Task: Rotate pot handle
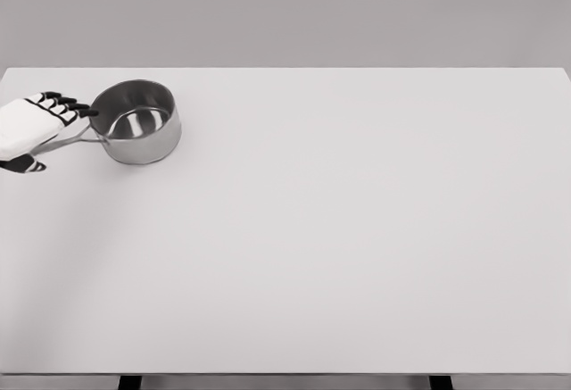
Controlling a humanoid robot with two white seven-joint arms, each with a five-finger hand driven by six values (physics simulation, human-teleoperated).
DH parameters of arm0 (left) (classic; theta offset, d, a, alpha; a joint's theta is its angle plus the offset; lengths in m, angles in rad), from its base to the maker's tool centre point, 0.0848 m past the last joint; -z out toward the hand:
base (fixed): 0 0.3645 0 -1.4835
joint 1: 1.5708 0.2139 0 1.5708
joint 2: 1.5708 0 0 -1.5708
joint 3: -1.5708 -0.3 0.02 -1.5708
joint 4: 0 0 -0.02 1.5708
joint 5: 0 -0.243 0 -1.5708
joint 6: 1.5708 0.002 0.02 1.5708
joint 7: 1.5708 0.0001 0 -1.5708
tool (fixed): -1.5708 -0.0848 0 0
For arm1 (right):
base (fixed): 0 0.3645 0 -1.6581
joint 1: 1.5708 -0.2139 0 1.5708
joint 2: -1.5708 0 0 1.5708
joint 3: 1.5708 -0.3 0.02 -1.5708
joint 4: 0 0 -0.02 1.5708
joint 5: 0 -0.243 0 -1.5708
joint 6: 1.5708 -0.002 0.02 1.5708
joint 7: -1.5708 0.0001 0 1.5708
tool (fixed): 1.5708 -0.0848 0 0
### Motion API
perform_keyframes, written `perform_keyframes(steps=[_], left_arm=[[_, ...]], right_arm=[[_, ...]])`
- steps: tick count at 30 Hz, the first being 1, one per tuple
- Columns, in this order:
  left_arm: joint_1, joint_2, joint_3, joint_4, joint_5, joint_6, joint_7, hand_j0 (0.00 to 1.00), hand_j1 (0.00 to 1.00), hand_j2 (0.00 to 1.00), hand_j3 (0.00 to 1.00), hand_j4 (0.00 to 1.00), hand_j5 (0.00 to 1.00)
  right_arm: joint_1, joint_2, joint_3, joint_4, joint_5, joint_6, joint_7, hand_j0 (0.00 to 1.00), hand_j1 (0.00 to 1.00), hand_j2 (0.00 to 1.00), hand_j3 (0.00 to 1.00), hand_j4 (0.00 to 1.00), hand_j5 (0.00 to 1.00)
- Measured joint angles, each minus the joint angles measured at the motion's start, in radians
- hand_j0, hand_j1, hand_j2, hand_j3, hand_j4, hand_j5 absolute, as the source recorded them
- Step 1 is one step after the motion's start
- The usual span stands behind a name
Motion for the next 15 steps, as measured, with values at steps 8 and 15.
perform_keyframes(steps=[8,15], left_arm=[[-0.032,-0.003,-0.001,0.054,0.002,0.000,0.000,1.00,1.00,1.00,1.00,1.00,1.00],[-0.054,-0.009,-0.001,0.096,0.008,0.000,0.000,1.00,1.00,1.00,1.00,1.00,1.00]], right_arm=[[-0.002,0.000,0.000,0.000,0.000,0.000,0.000,1.00,1.00,1.00,1.00,1.00,1.00],[0.000,0.000,0.000,0.000,0.000,0.000,0.000,1.00,1.00,1.00,1.00,1.00,1.00]])
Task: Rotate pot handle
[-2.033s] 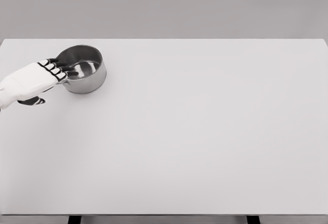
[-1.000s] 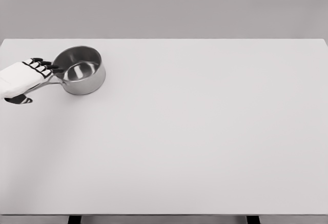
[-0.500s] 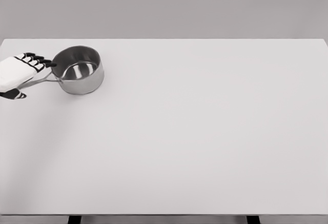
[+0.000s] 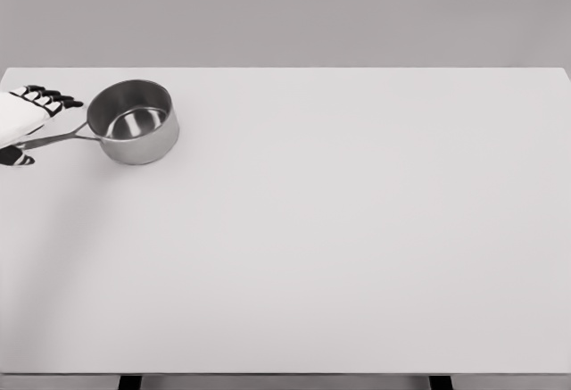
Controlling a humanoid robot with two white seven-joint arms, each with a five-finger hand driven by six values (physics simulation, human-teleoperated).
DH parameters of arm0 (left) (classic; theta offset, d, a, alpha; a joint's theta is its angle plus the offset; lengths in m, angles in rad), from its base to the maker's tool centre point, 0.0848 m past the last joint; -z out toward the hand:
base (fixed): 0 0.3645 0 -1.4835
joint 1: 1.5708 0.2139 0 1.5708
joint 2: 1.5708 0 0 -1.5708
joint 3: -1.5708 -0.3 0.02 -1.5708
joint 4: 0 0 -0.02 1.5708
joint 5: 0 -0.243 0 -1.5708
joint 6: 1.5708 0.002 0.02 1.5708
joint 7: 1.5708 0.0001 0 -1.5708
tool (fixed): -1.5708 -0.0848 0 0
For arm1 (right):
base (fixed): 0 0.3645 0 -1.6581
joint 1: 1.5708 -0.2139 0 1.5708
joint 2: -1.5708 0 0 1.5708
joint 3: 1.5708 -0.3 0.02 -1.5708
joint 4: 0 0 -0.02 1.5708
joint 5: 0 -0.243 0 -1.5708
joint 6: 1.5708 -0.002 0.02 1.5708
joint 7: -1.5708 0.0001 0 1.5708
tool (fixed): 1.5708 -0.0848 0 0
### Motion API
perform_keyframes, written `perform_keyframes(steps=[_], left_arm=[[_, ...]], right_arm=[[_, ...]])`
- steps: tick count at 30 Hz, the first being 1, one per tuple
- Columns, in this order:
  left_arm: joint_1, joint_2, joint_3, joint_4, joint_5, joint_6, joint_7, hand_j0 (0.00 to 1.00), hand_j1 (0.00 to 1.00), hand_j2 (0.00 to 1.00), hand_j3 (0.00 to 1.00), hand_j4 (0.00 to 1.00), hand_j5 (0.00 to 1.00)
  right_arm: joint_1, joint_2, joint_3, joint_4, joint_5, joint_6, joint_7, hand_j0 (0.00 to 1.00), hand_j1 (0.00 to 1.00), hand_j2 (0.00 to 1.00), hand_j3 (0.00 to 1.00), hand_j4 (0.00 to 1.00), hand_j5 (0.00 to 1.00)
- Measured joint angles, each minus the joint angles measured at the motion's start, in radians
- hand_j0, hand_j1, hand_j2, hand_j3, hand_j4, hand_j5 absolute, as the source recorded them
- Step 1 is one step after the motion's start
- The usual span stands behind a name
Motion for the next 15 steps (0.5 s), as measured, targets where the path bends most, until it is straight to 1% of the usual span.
perform_keyframes(steps=[3,15], left_arm=[[-0.002,-0.003,0.000,0.015,0.001,0.000,0.000,1.00,1.00,1.00,1.00,1.00,1.00],[-0.058,-0.008,-0.004,0.077,0.004,0.000,0.000,1.00,1.00,1.00,1.00,1.00,1.00]], right_arm=[[-0.002,0.000,0.000,0.000,0.000,0.000,0.000,1.00,1.00,1.00,1.00,1.00,1.00],[-0.002,0.000,0.000,0.000,0.000,0.000,0.000,1.00,1.00,1.00,1.00,1.00,1.00]])
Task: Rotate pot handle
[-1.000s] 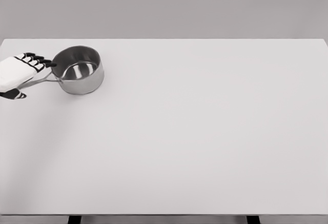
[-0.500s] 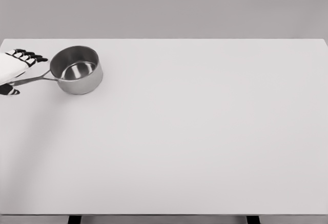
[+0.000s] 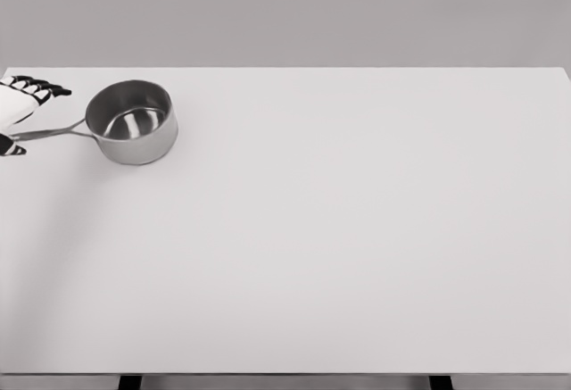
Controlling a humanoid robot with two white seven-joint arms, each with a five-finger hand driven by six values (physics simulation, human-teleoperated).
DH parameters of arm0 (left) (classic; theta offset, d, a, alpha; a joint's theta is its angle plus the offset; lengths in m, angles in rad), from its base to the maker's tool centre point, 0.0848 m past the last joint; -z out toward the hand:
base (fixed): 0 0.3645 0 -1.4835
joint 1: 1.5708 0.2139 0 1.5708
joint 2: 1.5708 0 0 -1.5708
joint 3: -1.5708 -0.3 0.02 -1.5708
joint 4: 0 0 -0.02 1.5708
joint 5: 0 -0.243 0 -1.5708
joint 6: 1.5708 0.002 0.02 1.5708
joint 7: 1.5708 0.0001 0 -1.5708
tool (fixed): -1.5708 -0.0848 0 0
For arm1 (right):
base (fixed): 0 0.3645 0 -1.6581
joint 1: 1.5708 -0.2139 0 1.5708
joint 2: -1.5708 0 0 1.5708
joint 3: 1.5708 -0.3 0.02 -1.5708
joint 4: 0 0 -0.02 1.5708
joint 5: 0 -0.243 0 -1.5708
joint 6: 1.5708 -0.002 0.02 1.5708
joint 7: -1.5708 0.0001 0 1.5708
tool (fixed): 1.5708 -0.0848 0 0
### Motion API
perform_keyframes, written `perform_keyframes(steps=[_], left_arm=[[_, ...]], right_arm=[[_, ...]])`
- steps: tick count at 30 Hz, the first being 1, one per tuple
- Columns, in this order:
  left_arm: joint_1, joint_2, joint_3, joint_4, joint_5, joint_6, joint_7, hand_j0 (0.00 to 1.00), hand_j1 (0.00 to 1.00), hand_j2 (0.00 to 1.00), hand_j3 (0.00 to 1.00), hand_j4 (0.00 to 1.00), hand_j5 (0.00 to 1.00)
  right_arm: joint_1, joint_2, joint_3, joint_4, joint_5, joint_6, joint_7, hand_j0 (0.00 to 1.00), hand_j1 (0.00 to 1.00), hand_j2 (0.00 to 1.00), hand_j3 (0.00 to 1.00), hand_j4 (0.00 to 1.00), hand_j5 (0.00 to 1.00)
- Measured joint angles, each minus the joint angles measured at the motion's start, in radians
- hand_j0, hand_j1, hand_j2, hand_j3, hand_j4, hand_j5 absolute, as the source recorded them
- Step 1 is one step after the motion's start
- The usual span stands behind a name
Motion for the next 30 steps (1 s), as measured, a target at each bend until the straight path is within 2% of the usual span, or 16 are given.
perform_keyframes(steps=[18,30], left_arm=[[-0.075,-0.040,-0.005,0.113,-0.001,0.001,0.000,1.00,1.00,1.00,1.00,1.00,1.00],[-0.127,-0.066,-0.007,0.161,0.000,0.001,0.000,1.00,1.00,1.00,1.00,1.00,1.00]], right_arm=[[0.000,0.000,0.000,0.000,0.000,0.000,0.000,1.00,1.00,1.00,1.00,1.00,1.00],[0.000,0.000,0.000,0.000,0.000,0.000,0.000,1.00,1.00,1.00,1.00,1.00,1.00]])
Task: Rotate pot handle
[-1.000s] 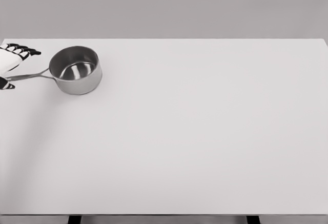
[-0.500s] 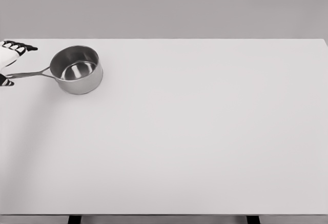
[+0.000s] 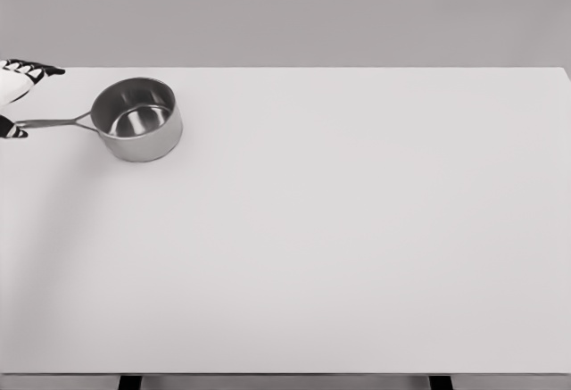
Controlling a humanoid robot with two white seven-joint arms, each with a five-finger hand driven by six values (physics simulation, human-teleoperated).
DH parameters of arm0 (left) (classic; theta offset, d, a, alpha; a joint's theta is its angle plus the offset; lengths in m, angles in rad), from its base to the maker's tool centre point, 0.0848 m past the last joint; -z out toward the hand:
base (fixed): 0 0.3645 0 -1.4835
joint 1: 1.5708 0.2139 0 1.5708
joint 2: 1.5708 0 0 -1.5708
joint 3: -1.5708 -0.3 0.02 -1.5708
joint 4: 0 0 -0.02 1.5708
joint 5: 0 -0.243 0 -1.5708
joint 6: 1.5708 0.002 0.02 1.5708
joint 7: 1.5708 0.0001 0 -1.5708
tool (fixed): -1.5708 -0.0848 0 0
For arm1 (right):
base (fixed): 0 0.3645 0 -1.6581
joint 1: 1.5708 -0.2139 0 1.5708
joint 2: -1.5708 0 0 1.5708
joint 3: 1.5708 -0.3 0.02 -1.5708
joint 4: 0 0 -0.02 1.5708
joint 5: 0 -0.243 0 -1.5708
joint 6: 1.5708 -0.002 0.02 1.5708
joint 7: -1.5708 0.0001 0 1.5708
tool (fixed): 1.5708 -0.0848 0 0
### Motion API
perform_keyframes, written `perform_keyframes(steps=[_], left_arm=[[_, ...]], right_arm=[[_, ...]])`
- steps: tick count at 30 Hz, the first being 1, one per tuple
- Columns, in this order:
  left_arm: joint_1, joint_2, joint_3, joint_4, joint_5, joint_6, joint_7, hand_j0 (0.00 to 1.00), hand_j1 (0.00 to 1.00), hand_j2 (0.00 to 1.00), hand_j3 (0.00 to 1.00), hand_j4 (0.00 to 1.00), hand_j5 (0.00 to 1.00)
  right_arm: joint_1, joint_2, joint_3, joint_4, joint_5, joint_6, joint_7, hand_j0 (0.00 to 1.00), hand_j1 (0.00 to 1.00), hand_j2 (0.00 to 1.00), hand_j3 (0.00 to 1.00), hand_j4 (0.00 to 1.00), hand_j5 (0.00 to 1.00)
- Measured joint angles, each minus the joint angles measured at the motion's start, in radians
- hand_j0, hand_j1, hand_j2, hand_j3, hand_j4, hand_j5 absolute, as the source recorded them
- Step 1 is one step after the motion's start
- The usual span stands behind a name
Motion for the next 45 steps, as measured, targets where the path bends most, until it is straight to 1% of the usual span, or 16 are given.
perform_keyframes(steps=[26,28,32,33,34,36,39,40,43,45], left_arm=[[-0.084,-0.048,-0.002,0.127,0.001,-0.001,0.000,1.00,1.00,1.00,1.00,1.00,1.00],[-0.084,-0.049,-0.003,0.131,0.001,-0.002,0.000,1.00,1.00,1.00,1.00,1.00,1.00],[-0.066,-0.049,-0.003,0.123,0.003,-0.015,0.000,1.00,1.00,1.00,1.00,1.00,1.00],[-0.064,-0.049,-0.002,0.116,0.004,-0.026,0.000,1.00,1.00,1.00,1.00,1.00,1.00],[-0.049,-0.049,-0.001,0.105,0.005,-0.034,0.000,1.00,1.00,1.00,1.00,1.00,1.00],[-0.003,-0.048,0.002,0.067,0.017,-0.045,0.000,1.00,1.00,1.00,1.00,1.00,1.00],[0.073,-0.042,0.010,-0.033,0.063,-0.052,0.001,1.00,1.00,1.00,1.00,1.00,1.00],[0.112,-0.041,0.022,-0.072,0.074,-0.054,0.001,1.00,1.00,1.00,1.00,1.00,1.00],[0.158,-0.039,0.068,-0.179,0.095,-0.055,0.002,1.00,1.00,1.00,1.00,1.00,1.00],[0.209,-0.040,0.104,-0.251,0.101,-0.056,0.002,1.00,1.00,1.00,1.00,1.00,1.00]], right_arm=[[0.000,0.000,0.000,0.000,0.000,0.000,0.000,1.00,1.00,1.00,1.00,1.00,1.00],[0.000,0.000,0.000,0.000,0.000,0.000,0.000,1.00,1.00,1.00,1.00,1.00,1.00],[0.000,0.000,0.000,0.000,0.000,0.000,0.000,1.00,1.00,1.00,1.00,1.00,1.00],[0.002,0.000,0.000,0.000,0.000,0.000,0.000,1.00,1.00,1.00,1.00,1.00,1.00],[0.002,0.000,0.000,0.000,0.000,0.000,0.000,1.00,1.00,1.00,1.00,1.00,1.00],[0.000,0.000,0.000,0.000,0.000,0.000,0.000,1.00,1.00,1.00,1.00,1.00,1.00],[0.000,0.000,0.000,0.000,0.000,0.000,0.000,1.00,1.00,1.00,1.00,1.00,1.00],[0.002,0.000,0.000,0.000,0.000,0.000,0.000,1.00,1.00,1.00,1.00,1.00,1.00],[0.000,0.000,0.000,0.000,0.000,-0.001,0.000,1.00,1.00,1.00,1.00,1.00,1.00],[0.000,0.000,0.000,0.000,0.000,0.000,0.000,1.00,1.00,1.00,1.00,1.00,1.00]])
